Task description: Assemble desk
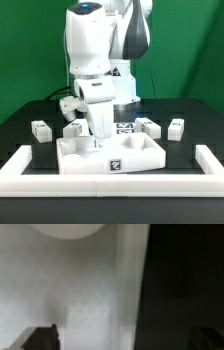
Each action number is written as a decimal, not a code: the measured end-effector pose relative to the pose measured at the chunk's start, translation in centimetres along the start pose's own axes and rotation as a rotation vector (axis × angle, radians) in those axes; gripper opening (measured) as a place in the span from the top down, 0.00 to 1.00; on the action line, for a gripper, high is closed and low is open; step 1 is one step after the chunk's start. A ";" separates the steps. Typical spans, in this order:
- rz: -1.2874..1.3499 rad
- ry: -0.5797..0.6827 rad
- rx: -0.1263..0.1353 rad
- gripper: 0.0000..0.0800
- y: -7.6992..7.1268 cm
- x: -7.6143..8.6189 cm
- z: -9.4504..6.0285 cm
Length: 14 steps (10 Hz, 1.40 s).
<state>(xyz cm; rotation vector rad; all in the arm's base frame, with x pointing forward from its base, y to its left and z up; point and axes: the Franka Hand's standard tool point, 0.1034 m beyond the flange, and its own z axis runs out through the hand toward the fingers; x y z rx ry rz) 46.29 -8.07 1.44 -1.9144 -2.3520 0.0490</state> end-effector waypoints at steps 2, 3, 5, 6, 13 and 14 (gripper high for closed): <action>0.001 0.000 0.001 0.53 -0.1 0.0 0.0; 0.001 0.000 0.001 0.70 -0.1 0.0 0.0; 0.003 -0.001 -0.001 0.91 0.0 -0.1 0.0; 0.003 -0.001 -0.002 0.92 0.0 -0.1 0.0; 0.126 0.003 -0.006 0.92 1.0 1.5 0.0; 0.151 0.006 -0.016 0.92 2.4 2.6 -0.1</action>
Offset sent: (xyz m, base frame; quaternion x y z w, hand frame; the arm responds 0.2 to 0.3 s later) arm 0.0000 0.0000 0.0000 0.0000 0.0000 0.0000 1.0000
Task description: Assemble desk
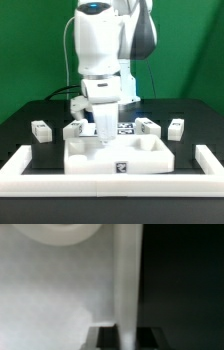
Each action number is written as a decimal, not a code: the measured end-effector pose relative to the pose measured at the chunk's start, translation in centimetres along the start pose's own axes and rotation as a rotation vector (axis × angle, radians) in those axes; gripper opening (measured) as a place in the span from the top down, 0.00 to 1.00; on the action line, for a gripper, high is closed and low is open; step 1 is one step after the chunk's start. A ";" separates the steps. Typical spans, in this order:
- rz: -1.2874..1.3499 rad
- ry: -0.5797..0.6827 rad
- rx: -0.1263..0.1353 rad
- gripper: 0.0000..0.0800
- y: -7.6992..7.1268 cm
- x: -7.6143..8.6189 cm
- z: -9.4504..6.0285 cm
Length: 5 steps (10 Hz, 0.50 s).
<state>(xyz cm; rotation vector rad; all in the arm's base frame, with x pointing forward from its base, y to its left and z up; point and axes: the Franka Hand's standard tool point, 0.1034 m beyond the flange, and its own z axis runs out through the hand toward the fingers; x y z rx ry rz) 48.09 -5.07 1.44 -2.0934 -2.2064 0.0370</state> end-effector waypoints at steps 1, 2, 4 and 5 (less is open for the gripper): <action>0.040 0.004 -0.009 0.92 1.2 0.8 0.0; 0.090 0.011 -0.022 0.92 2.6 2.0 -0.1; 0.118 0.023 -0.045 0.92 4.8 4.1 -0.2; 0.128 0.026 -0.045 0.92 5.6 4.8 -0.2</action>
Offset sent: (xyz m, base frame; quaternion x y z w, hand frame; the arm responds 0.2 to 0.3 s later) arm 0.0450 0.0482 -0.0041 -0.0089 0.0187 0.0614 0.9979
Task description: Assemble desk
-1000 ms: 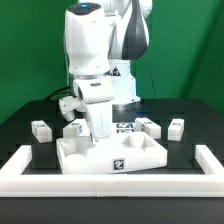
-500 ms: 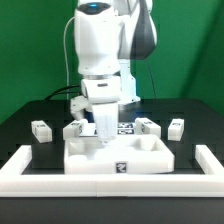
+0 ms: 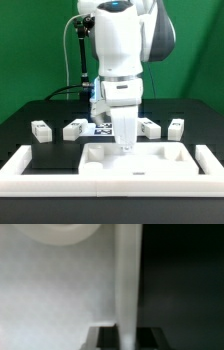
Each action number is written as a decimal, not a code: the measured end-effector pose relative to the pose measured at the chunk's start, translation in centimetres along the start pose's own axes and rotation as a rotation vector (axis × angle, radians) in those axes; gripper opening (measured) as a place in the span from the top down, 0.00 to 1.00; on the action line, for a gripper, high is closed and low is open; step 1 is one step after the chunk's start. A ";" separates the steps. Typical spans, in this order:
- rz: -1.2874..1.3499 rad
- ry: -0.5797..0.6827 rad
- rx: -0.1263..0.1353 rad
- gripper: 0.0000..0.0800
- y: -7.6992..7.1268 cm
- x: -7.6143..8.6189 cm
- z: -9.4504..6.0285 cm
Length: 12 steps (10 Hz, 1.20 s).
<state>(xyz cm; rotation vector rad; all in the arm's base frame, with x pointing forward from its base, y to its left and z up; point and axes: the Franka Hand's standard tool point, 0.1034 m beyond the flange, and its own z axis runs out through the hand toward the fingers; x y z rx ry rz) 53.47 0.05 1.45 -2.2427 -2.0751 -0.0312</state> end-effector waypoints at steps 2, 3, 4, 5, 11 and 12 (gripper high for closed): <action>0.000 -0.009 0.059 0.92 0.1 1.3 0.0; 0.001 -0.015 0.077 0.92 0.1 1.3 -0.1; -0.014 -0.021 0.059 0.92 0.0 1.2 0.0; -0.015 -0.020 0.036 0.92 -0.1 1.2 0.1; -0.013 -0.019 0.042 0.39 -0.2 1.1 0.3; -0.013 -0.019 0.042 0.23 -0.2 1.1 0.3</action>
Offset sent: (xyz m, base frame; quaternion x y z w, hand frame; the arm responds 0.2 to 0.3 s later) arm 0.0201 0.0270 0.0066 -0.0321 -0.0005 -0.0536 0.9980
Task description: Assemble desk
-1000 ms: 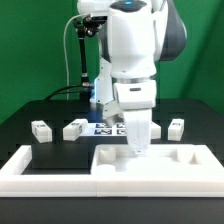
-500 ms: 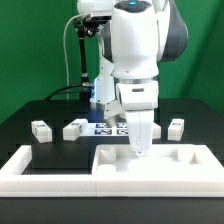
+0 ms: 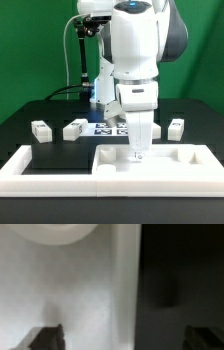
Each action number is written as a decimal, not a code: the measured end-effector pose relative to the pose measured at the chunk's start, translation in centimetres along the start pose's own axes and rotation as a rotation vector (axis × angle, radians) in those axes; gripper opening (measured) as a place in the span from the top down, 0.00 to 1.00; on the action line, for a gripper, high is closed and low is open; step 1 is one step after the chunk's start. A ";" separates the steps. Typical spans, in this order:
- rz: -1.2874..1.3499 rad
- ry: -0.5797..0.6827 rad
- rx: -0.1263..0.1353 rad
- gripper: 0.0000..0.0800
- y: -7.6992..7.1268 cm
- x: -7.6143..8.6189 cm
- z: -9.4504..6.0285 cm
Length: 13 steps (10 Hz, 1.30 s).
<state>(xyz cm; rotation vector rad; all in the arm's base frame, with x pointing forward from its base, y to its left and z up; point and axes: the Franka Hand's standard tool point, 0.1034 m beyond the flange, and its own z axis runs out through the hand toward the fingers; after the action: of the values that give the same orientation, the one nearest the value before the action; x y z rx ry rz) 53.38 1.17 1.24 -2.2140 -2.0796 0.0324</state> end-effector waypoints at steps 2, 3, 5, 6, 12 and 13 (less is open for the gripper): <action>0.000 0.000 0.001 0.20 0.0 0.0 0.0; 0.000 0.000 0.001 0.19 0.0 0.0 0.1; 0.000 0.000 0.002 0.19 -0.1 0.0 0.1; 0.037 -0.001 0.003 0.19 -0.1 0.2 -0.2; 0.560 -0.040 -0.005 0.19 -2.7 6.3 -5.0; 0.633 -0.040 -0.005 0.19 -2.7 6.1 -4.8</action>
Offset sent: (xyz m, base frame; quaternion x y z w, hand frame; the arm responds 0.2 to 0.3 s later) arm 0.0000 0.0000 0.0000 0.0000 0.0000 0.0000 1.0000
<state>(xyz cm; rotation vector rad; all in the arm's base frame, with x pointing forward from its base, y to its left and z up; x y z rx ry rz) 51.48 7.14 6.60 -2.7862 -1.3071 0.1197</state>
